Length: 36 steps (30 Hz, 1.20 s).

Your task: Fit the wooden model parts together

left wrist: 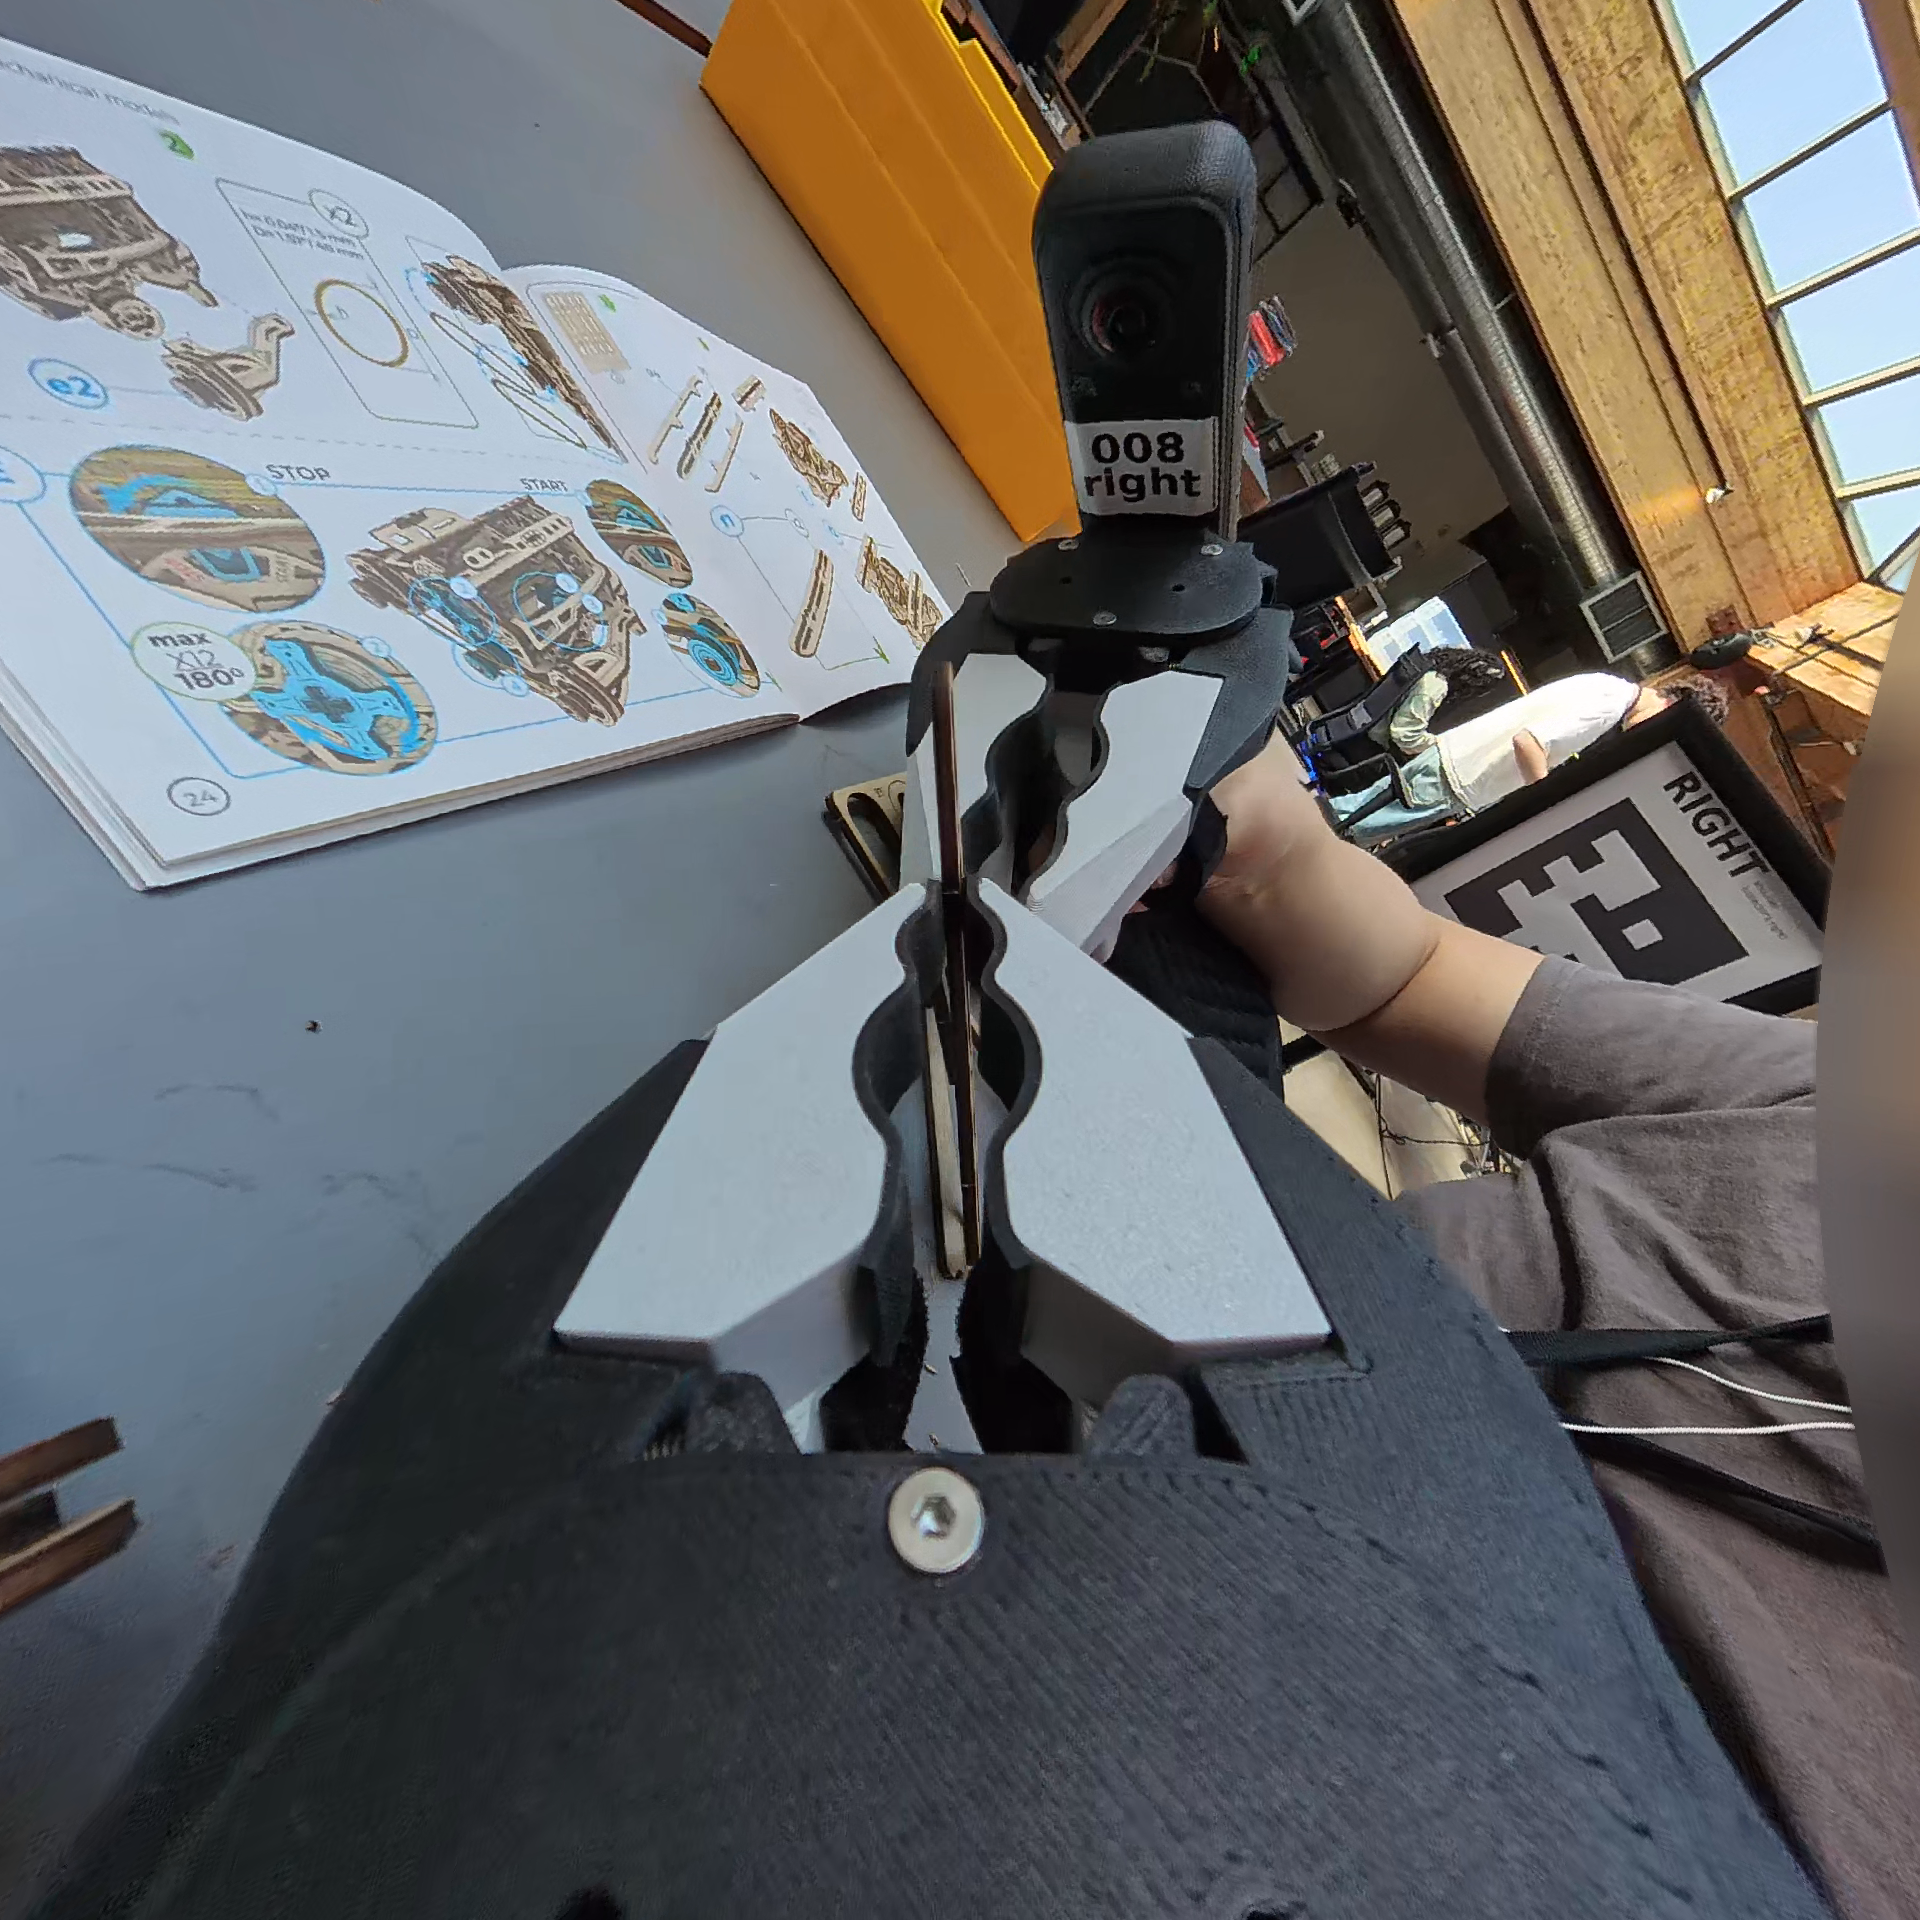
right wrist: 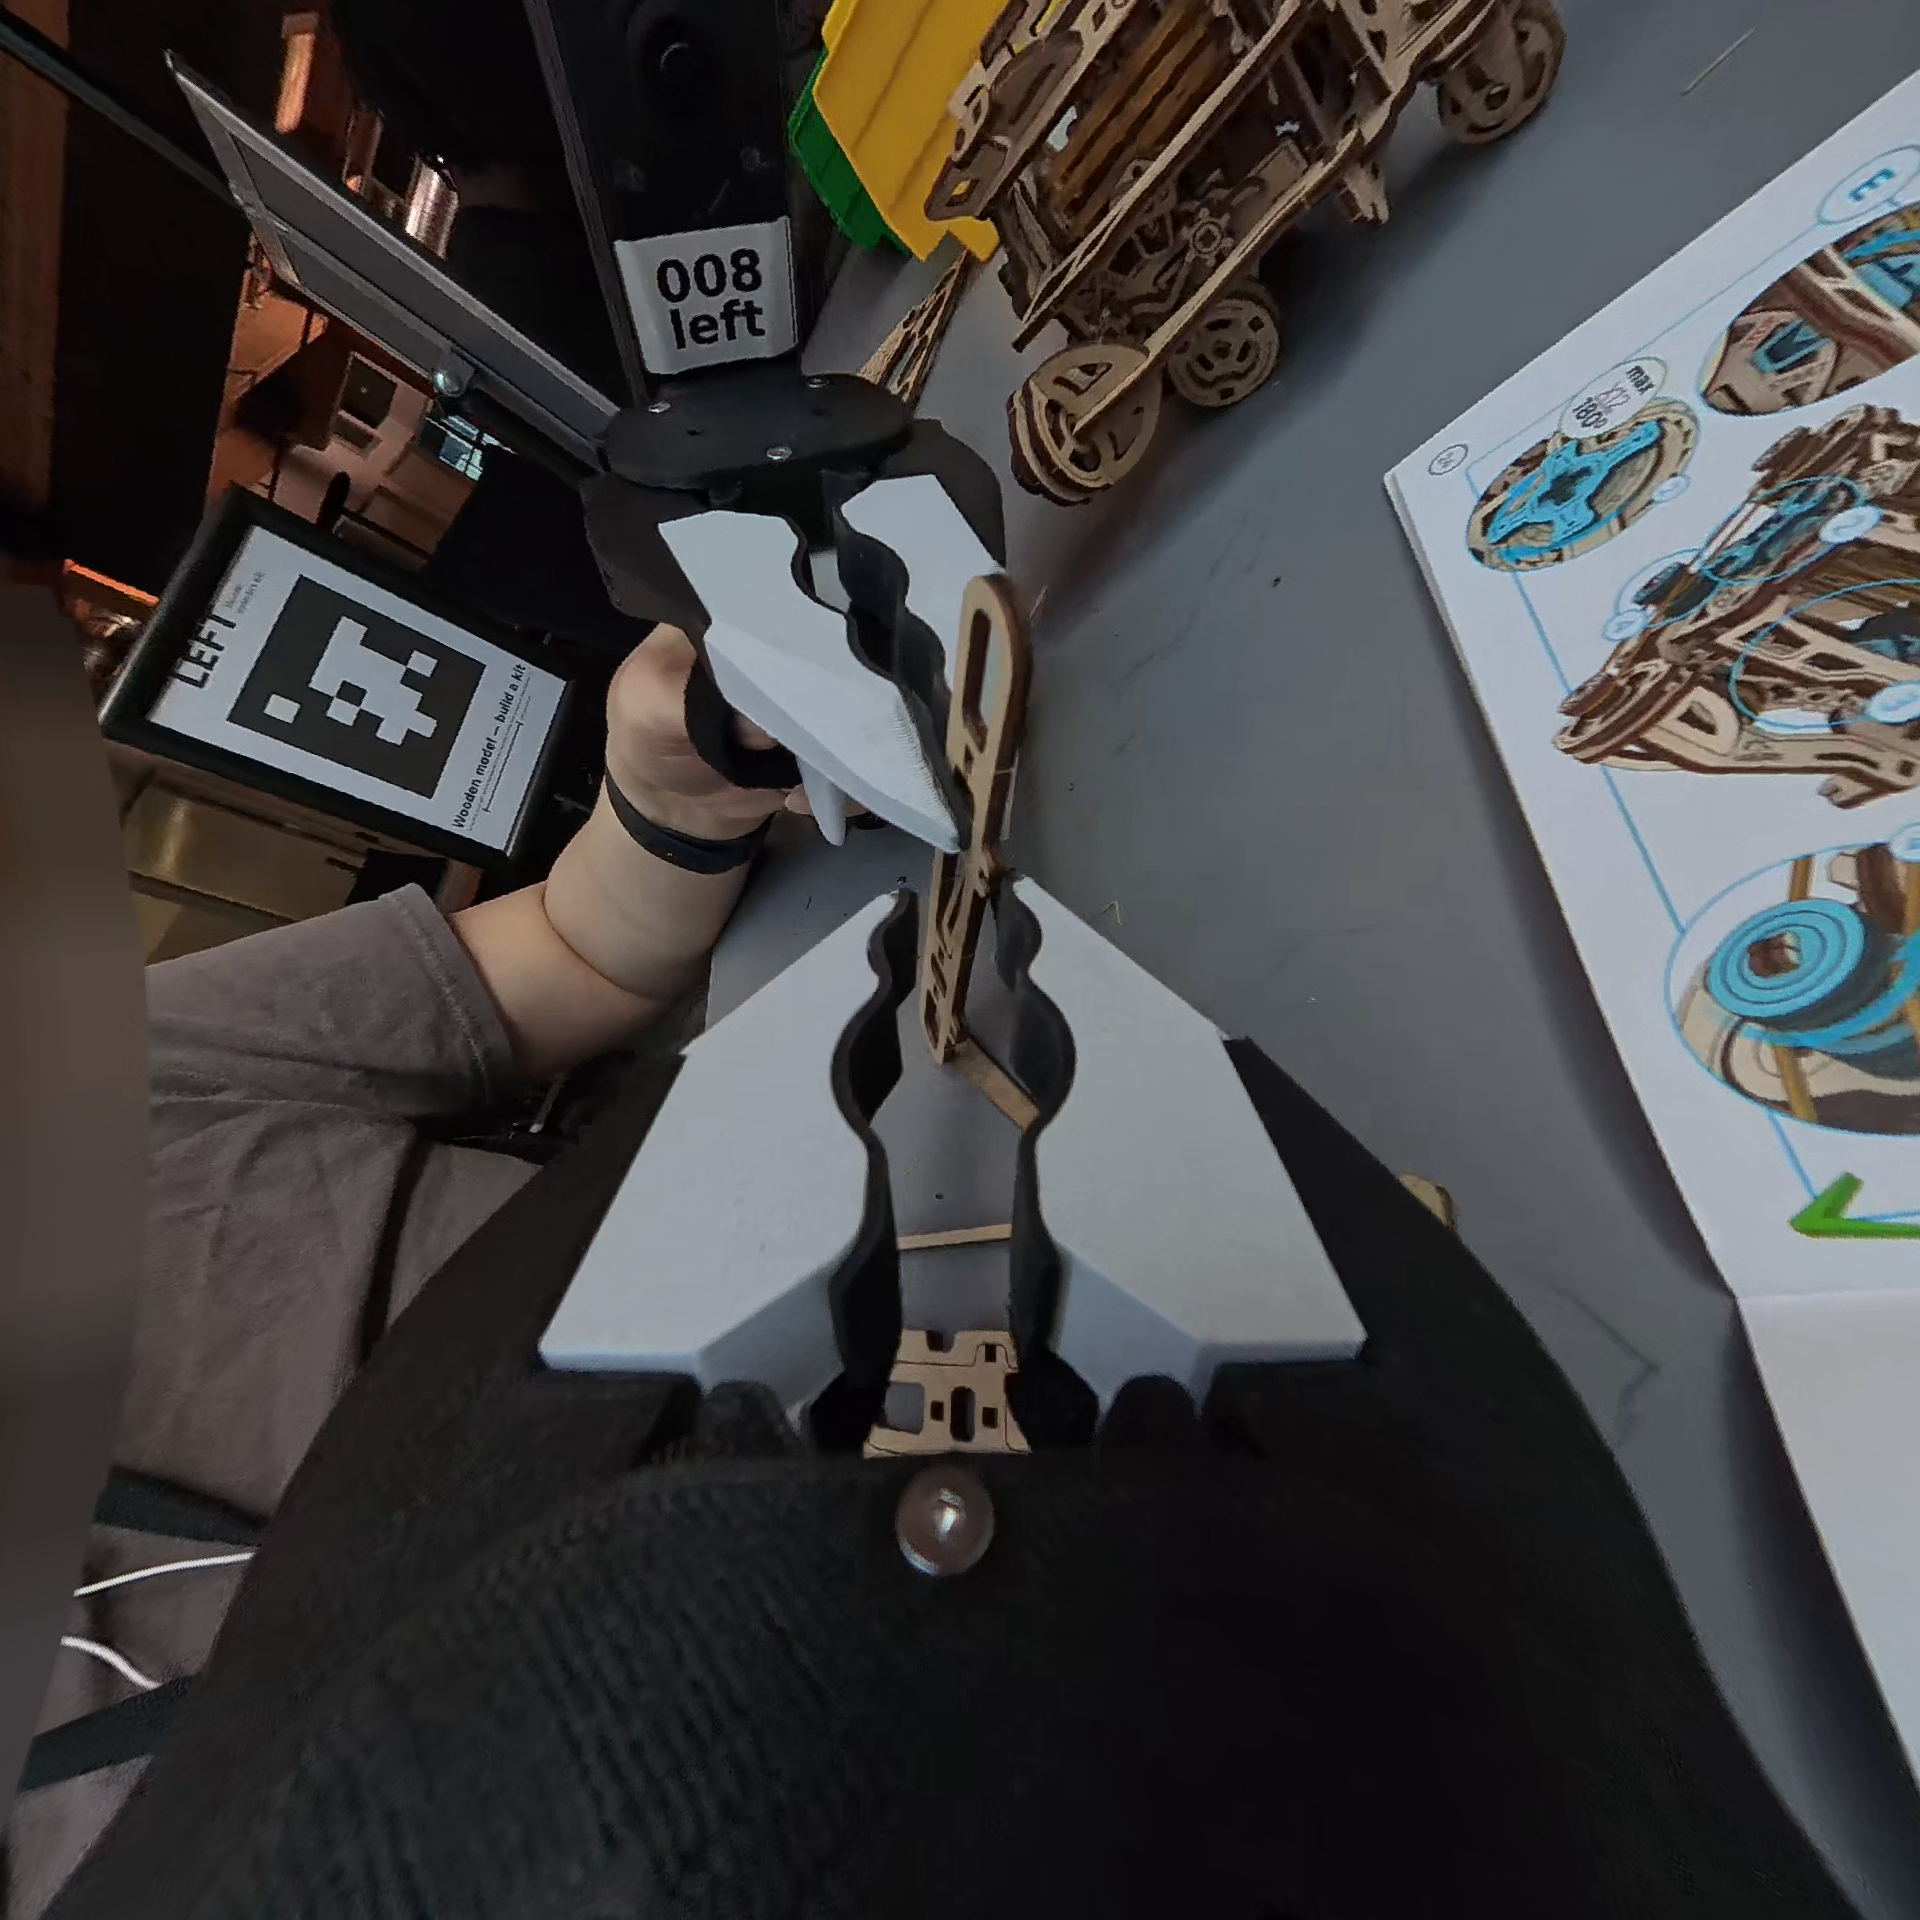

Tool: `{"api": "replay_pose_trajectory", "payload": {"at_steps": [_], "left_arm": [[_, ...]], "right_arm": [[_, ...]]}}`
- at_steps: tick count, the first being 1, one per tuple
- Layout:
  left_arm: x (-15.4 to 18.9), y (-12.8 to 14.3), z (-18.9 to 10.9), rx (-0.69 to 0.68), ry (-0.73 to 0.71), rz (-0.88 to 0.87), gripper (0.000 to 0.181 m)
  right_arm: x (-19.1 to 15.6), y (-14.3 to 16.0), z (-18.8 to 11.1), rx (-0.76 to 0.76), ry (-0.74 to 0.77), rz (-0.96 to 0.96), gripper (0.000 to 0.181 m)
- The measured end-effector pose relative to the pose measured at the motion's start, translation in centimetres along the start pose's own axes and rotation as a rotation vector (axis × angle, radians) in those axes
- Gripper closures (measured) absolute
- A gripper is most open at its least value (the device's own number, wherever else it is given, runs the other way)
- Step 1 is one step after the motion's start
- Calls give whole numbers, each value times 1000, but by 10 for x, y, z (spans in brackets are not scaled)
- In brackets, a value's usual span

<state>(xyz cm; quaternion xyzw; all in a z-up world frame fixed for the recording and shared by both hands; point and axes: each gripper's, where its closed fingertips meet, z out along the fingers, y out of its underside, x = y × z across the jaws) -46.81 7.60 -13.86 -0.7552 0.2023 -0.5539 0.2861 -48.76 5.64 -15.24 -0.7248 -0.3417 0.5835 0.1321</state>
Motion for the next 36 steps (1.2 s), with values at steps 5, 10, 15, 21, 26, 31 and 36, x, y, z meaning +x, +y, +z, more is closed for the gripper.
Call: {"api": "replay_pose_trajectory", "payload": {"at_steps": [5, 10, 15, 21, 26, 31, 36], "left_arm": [[1, 0, 0, 0, 28, -23, 181], [1, 2, 1, -6, 12, -34, 181], [4, 4, 4, -13, 2, -34, 181], [9, 0, 2, 3, 47, -23, 181], [8, -1, 1, 13, 55, -34, 181], [10, 1, 4, 1, 67, -31, 181], [10, 0, 4, 13, 75, -37, 181]], "right_arm": [[2, 4, 2, -27, 17, -1, 177], [5, 6, 3, -48, 110, -118, 174], [6, 9, 1, -47, 188, -127, 173], [-4, 6, 0, -15, 15, -11, 177], [-8, 10, 3, -49, -1, -33, 173], [-7, 15, 6, -81, -2, -27, 177], [-7, 11, 3, -52, -38, 33, 179]]}}
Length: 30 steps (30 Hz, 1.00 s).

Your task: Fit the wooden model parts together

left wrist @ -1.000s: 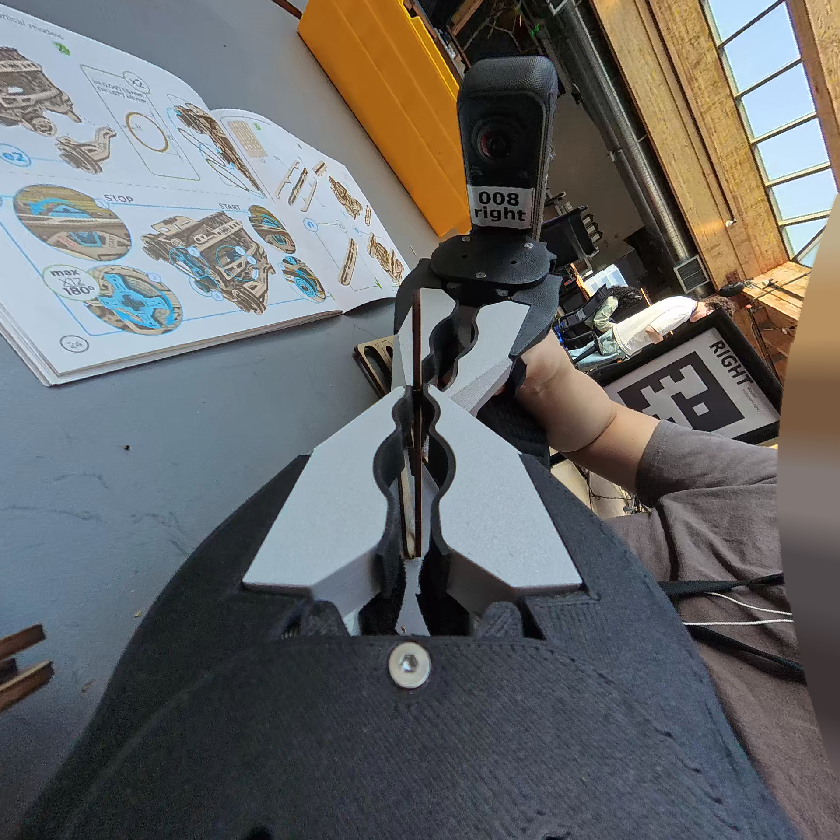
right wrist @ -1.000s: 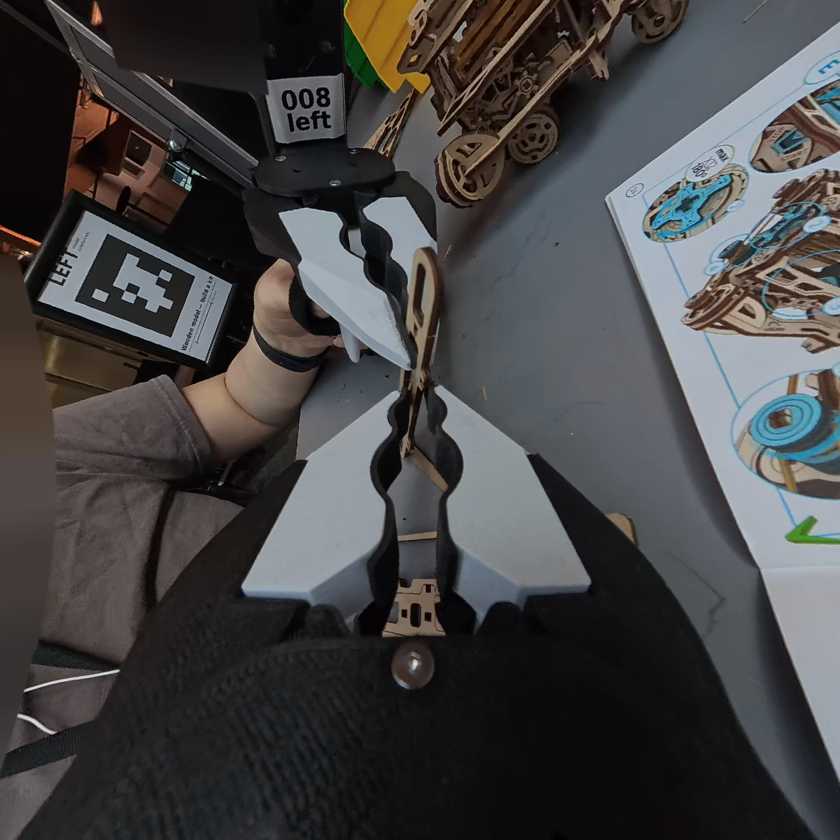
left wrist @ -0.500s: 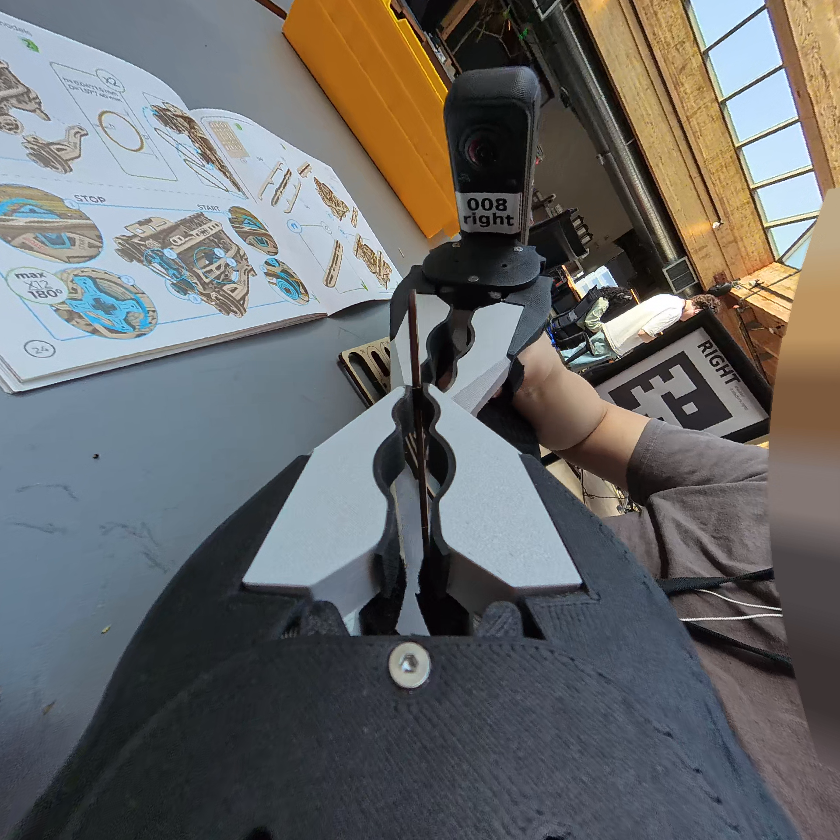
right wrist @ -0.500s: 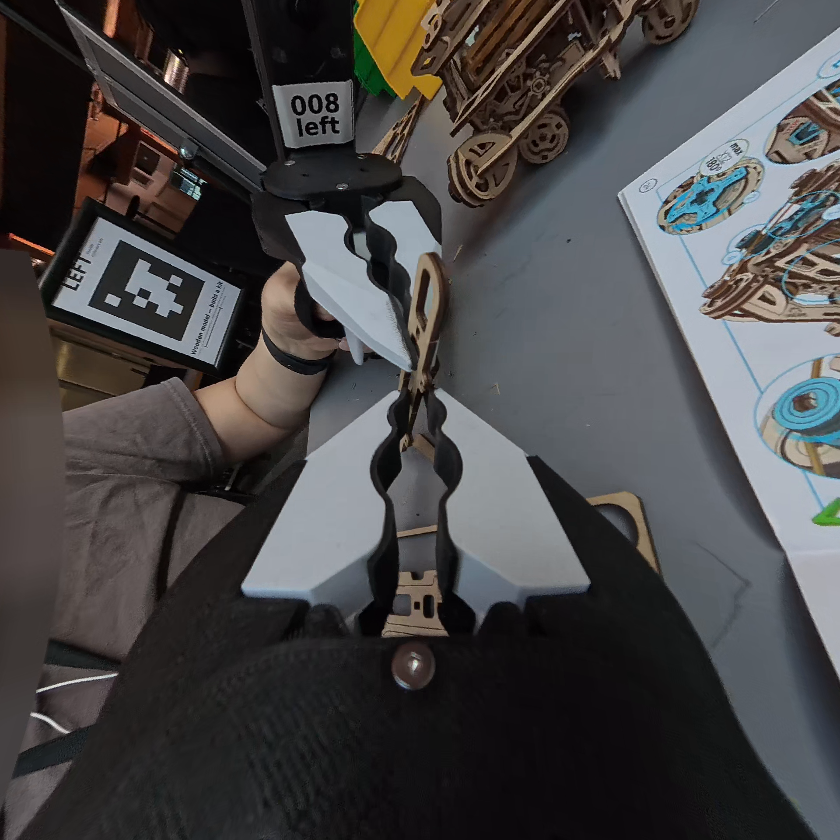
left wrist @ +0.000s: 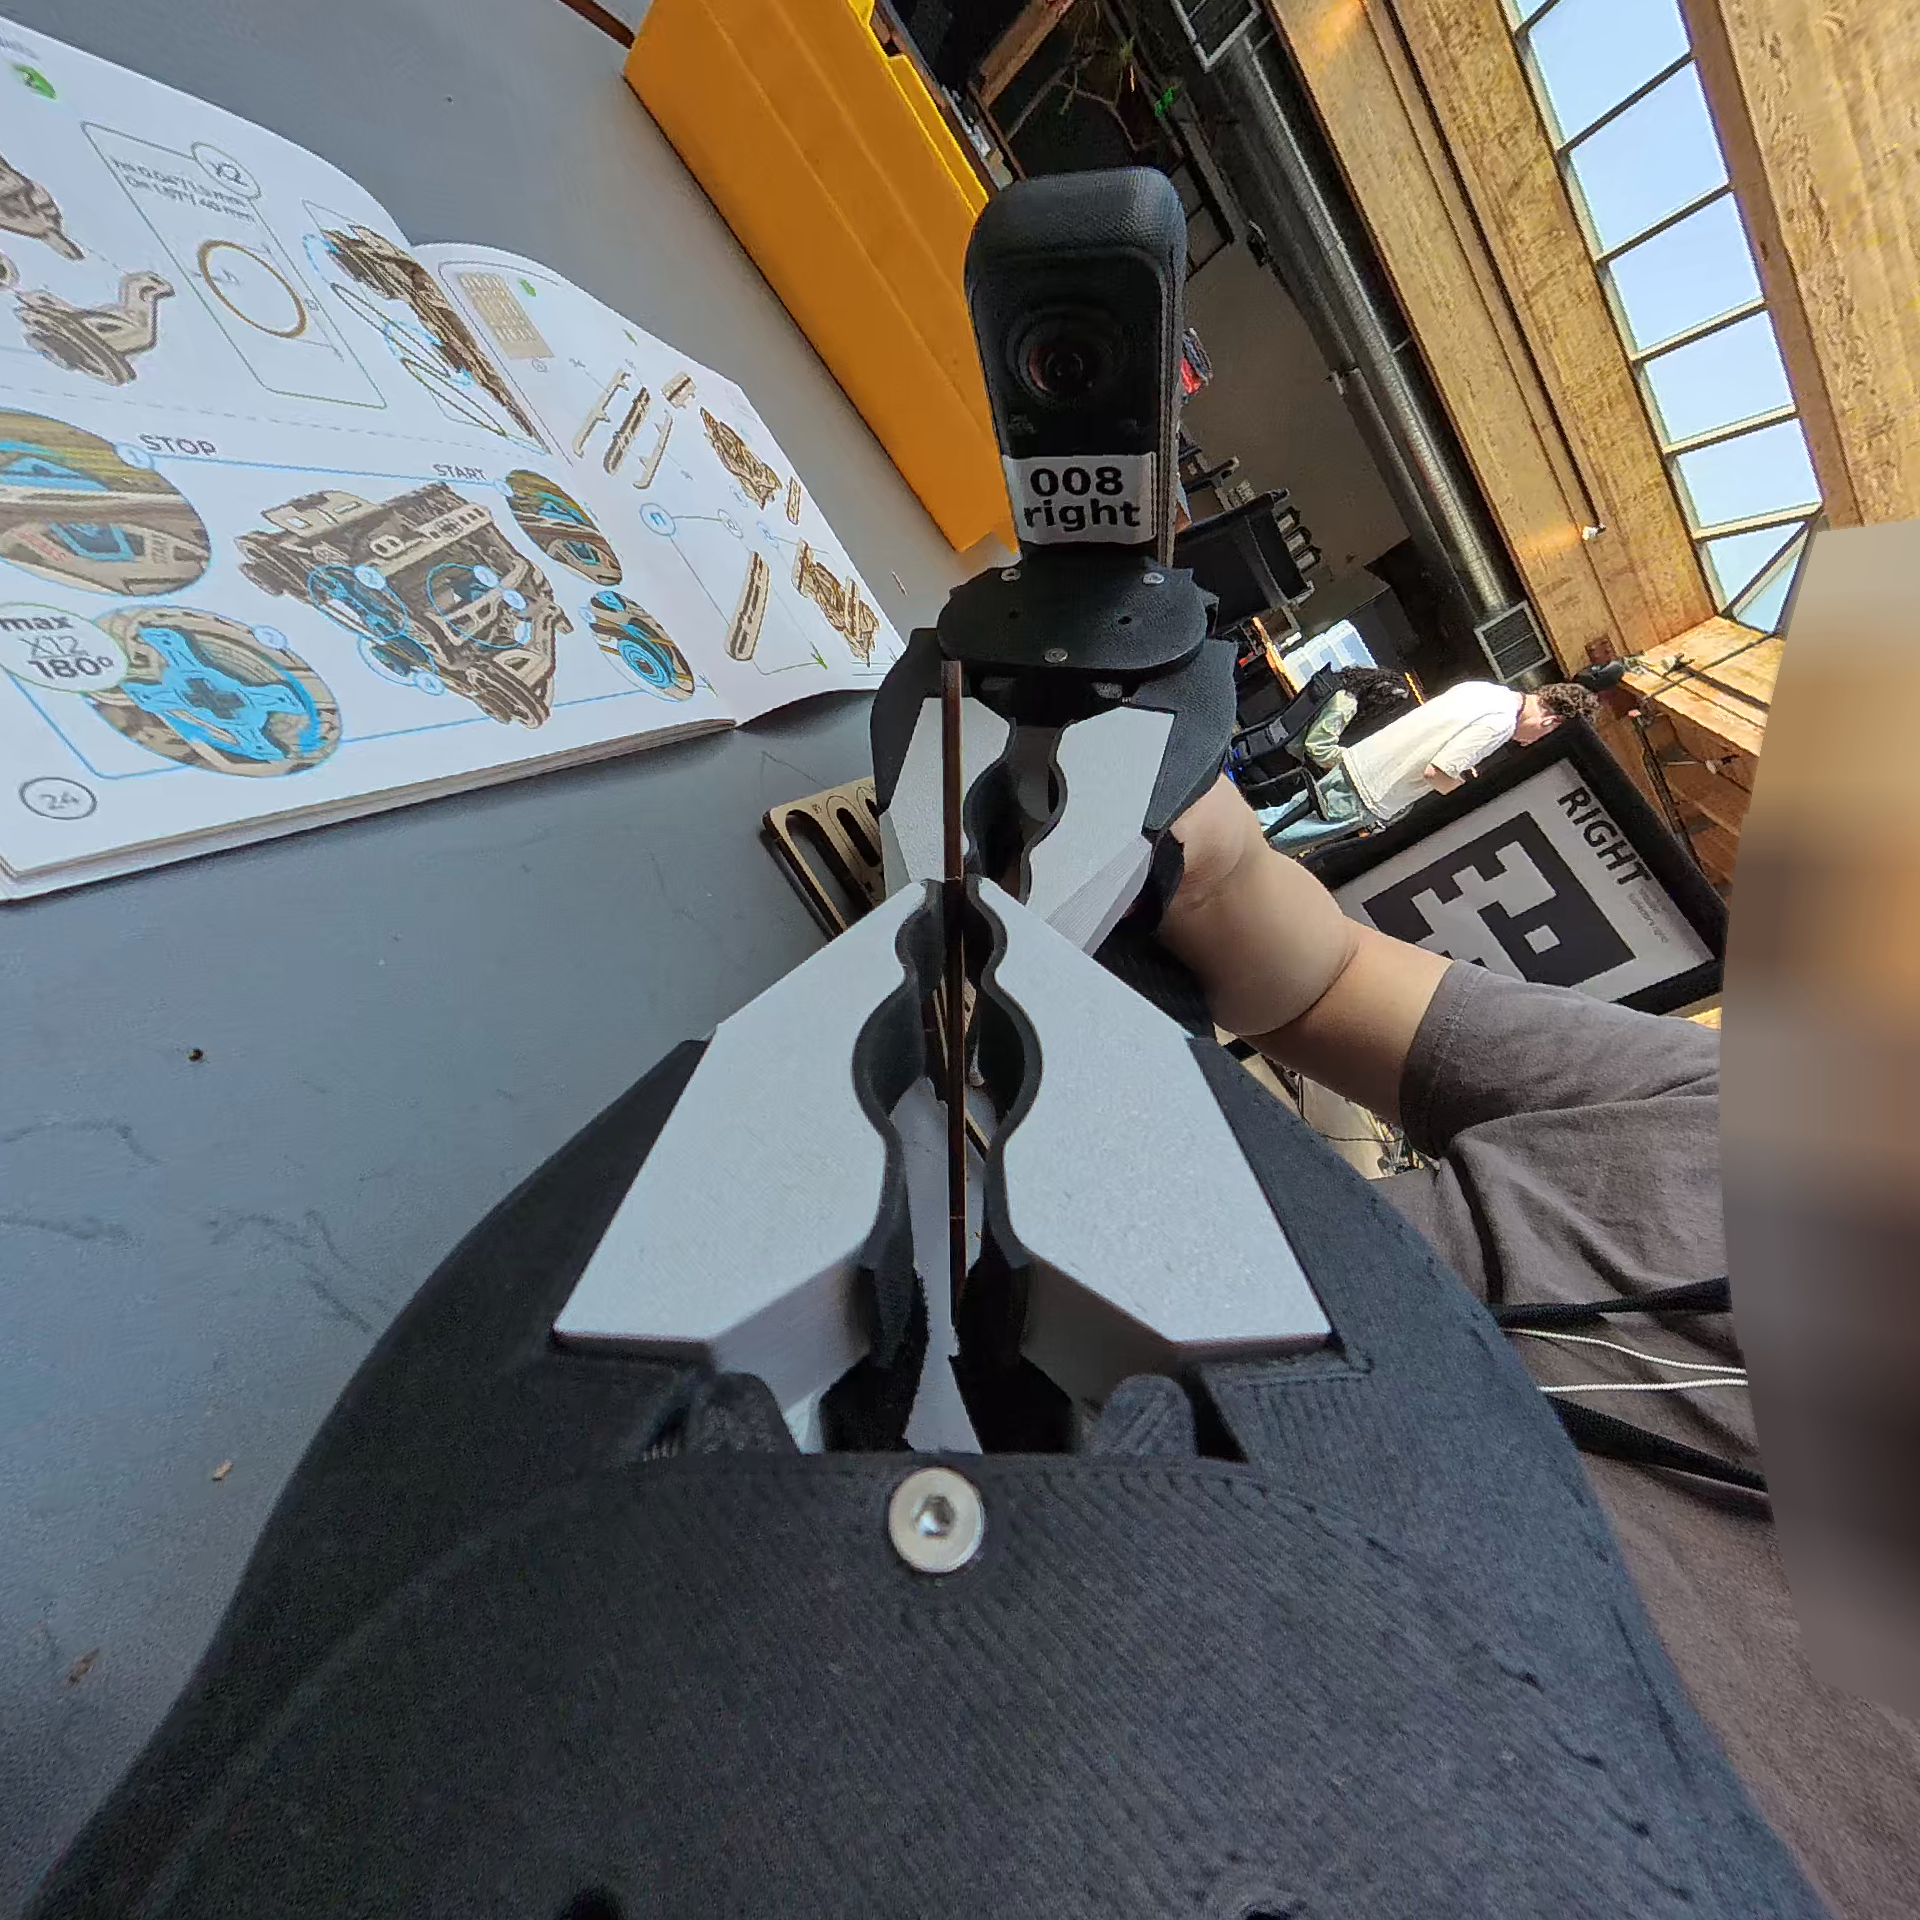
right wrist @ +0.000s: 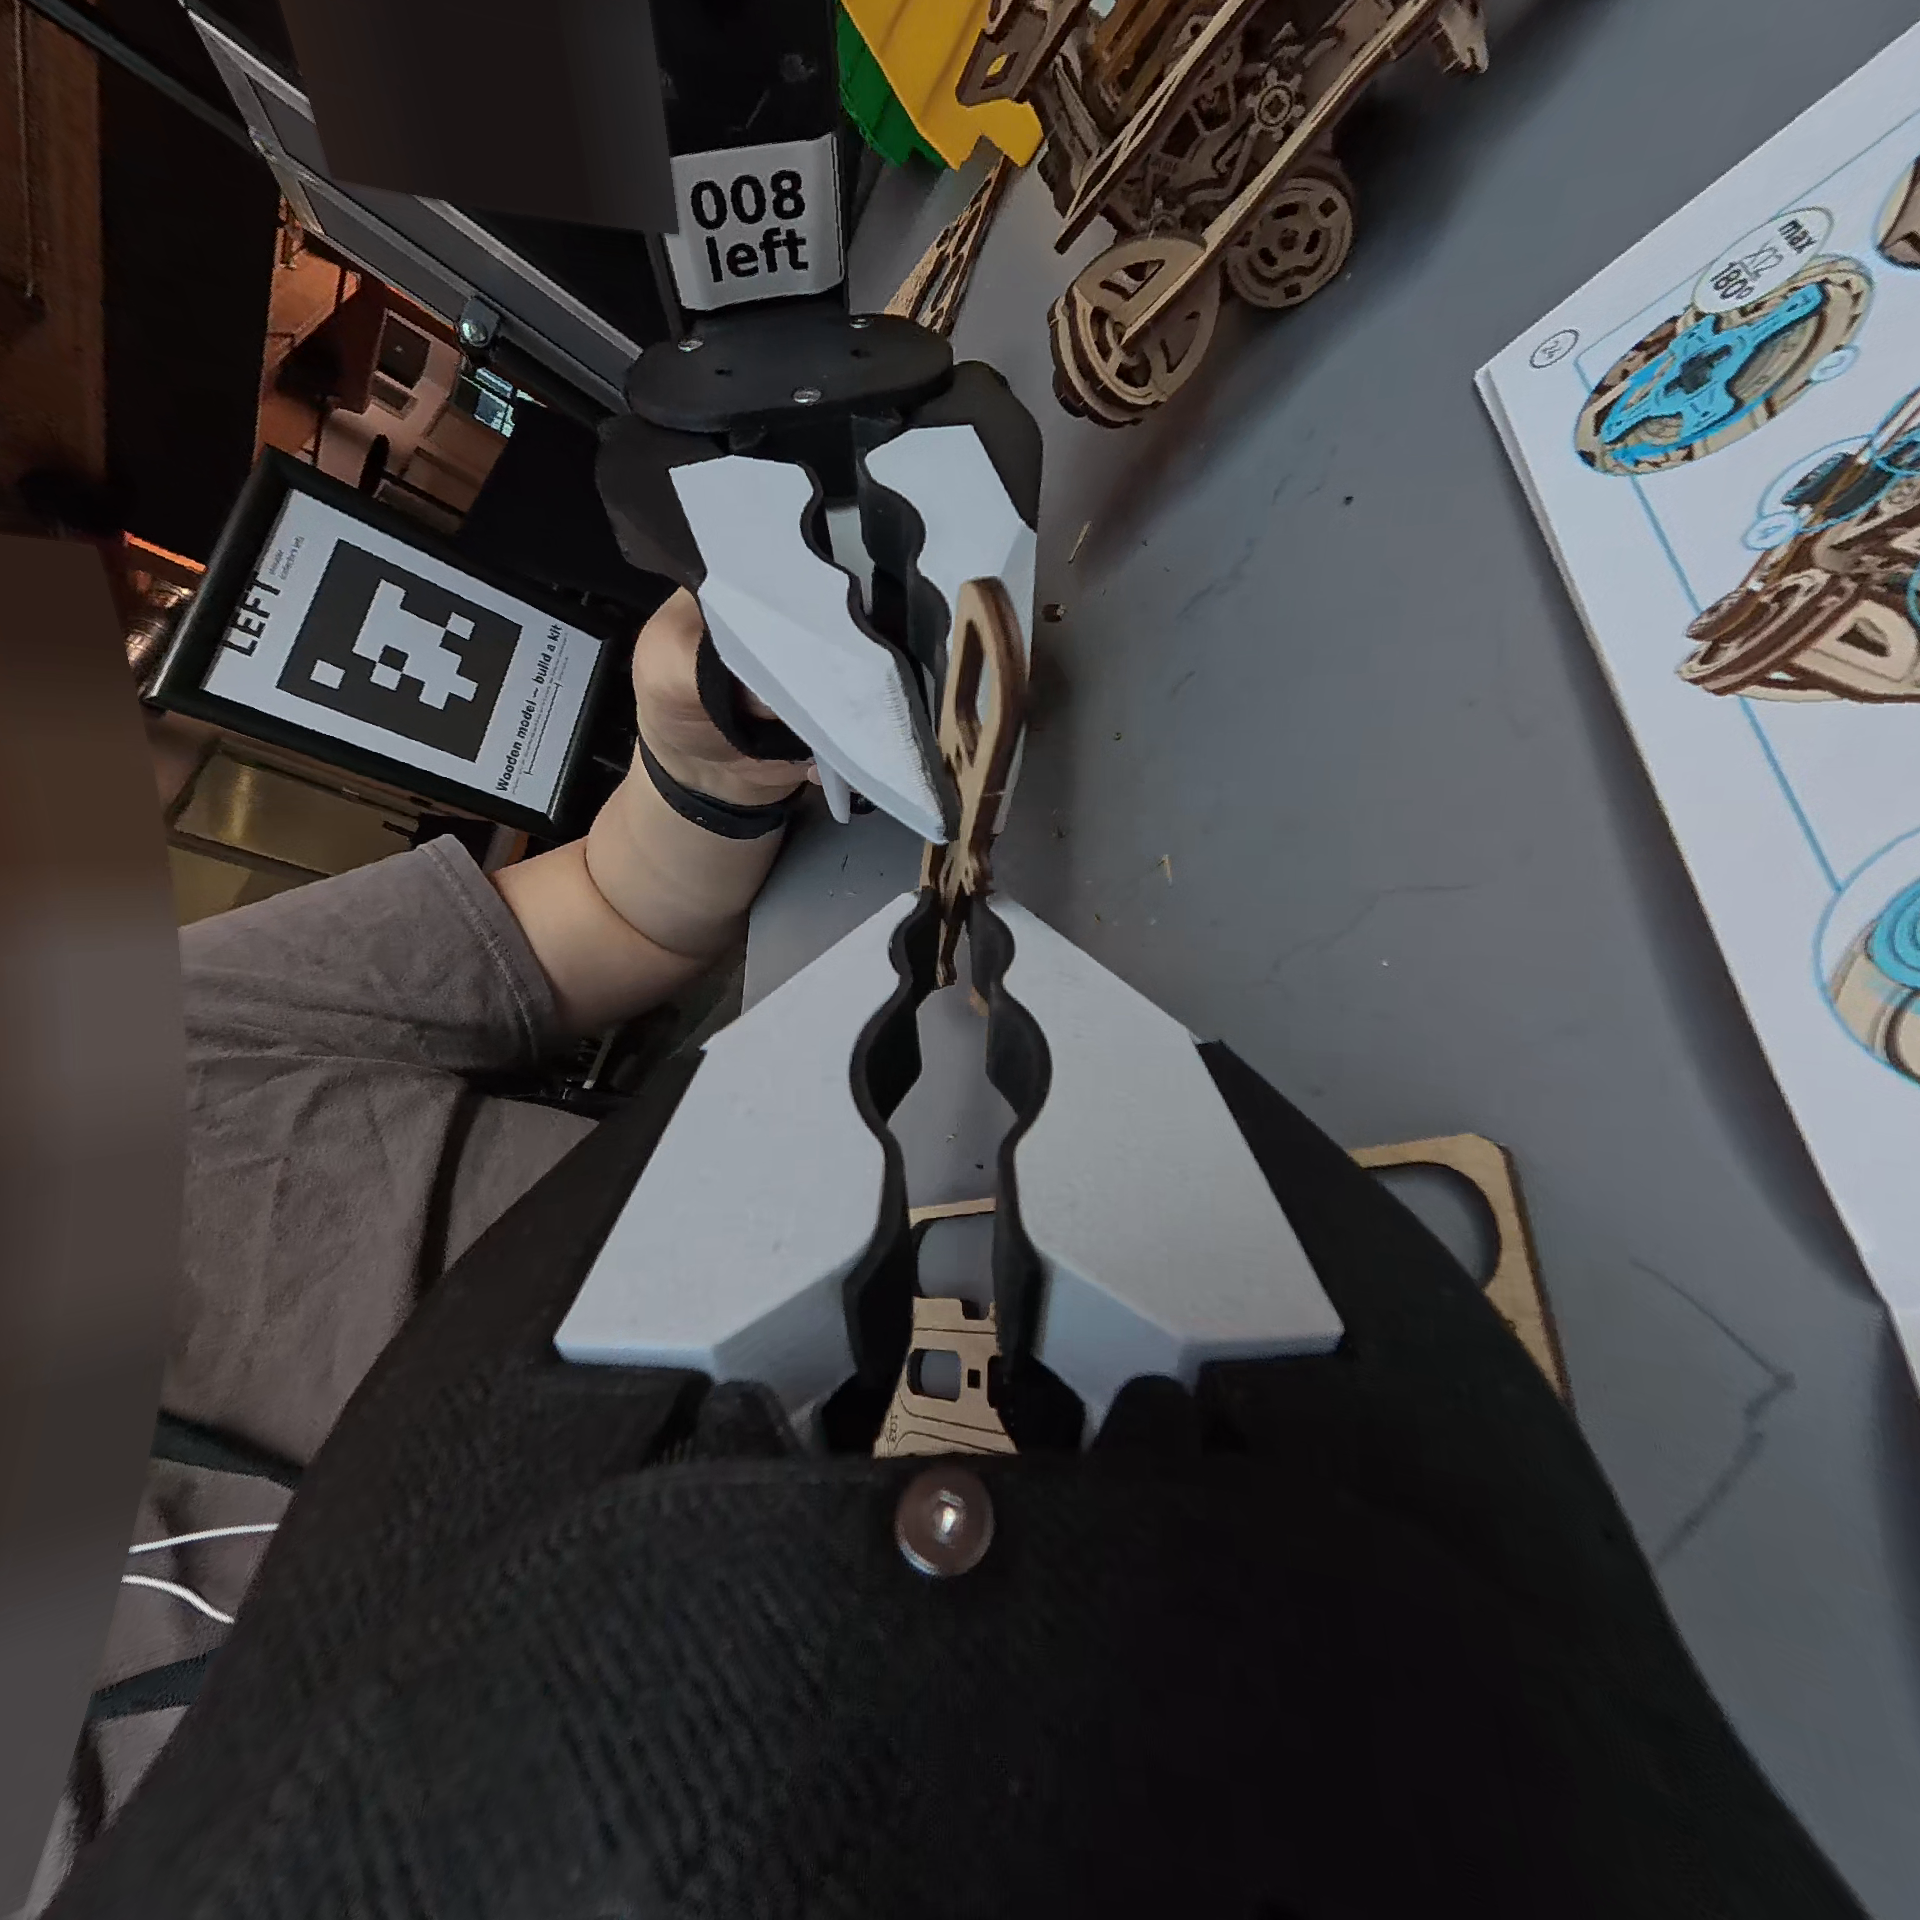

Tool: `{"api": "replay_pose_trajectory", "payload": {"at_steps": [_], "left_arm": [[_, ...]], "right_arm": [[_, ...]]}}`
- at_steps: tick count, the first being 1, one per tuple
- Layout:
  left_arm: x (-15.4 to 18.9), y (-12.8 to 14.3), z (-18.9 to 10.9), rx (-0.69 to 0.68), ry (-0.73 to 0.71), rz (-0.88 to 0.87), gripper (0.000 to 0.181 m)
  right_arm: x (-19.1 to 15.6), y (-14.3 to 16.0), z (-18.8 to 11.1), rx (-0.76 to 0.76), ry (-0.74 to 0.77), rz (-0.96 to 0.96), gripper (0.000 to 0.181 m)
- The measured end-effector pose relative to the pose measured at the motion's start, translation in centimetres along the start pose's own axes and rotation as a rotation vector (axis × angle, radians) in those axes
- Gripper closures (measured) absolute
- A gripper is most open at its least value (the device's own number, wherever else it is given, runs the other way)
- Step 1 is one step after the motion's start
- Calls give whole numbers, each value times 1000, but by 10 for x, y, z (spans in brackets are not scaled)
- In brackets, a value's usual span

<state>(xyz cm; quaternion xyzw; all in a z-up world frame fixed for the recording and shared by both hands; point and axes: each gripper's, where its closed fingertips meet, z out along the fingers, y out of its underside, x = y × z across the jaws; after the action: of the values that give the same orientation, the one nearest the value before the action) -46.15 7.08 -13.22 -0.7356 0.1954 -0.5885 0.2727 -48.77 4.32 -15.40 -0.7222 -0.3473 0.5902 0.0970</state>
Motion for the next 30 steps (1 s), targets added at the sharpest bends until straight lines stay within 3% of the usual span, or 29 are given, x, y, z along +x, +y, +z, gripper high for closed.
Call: {"api": "replay_pose_trajectory", "payload": {"at_steps": [22, 25, 27, 30], "left_arm": [[-6, 6, 4, -22, -62, 28, 181], [0, 1, 1, -2, -31, 34, 181], [2, -2, -3, 5, -15, 28, 181], [10, -11, -12, 43, 60, 1, 181]], "right_arm": [[10, 4, 5, -25, 79, 10, 180], [3, 0, 3, 4, 53, -47, 179], [-6, -5, -3, 44, -12, -40, 166], [-10, -14, -15, 114, -40, -51, 167]]}}
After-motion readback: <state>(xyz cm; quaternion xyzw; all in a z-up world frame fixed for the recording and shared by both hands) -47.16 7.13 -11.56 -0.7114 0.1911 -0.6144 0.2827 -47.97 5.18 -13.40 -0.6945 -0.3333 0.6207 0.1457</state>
